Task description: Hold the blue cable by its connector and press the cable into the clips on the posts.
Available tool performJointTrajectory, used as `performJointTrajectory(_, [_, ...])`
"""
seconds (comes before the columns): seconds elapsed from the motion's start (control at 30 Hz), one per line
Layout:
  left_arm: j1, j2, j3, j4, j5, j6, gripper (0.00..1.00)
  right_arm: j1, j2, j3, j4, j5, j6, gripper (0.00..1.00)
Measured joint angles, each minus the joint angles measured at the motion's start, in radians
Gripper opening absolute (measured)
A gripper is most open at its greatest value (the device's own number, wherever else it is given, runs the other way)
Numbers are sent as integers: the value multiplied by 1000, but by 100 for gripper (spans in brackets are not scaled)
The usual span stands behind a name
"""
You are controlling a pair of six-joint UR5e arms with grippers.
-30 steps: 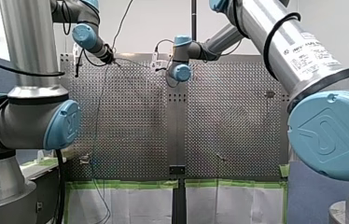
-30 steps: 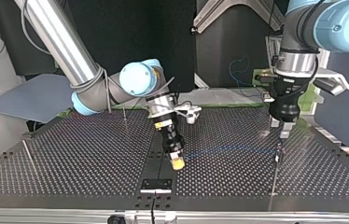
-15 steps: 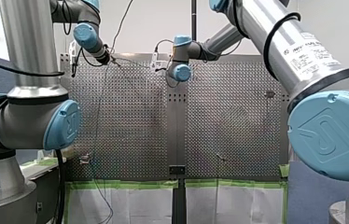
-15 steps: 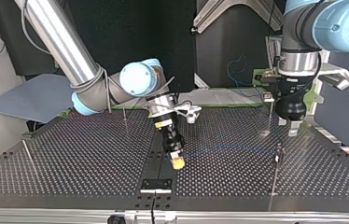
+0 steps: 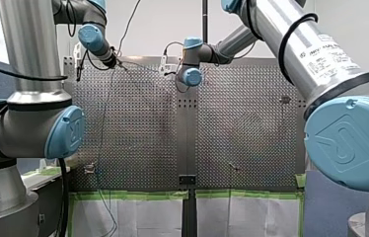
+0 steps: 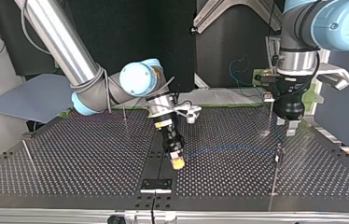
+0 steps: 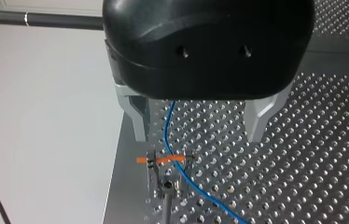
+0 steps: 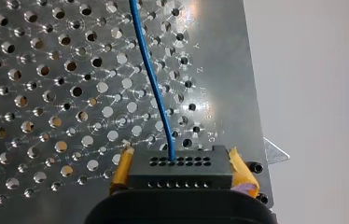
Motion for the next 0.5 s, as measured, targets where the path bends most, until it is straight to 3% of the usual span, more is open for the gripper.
performJointTrajectory(0.5, [-55, -39, 20, 20, 127, 28, 99, -1, 0, 0, 0, 8, -1, 0])
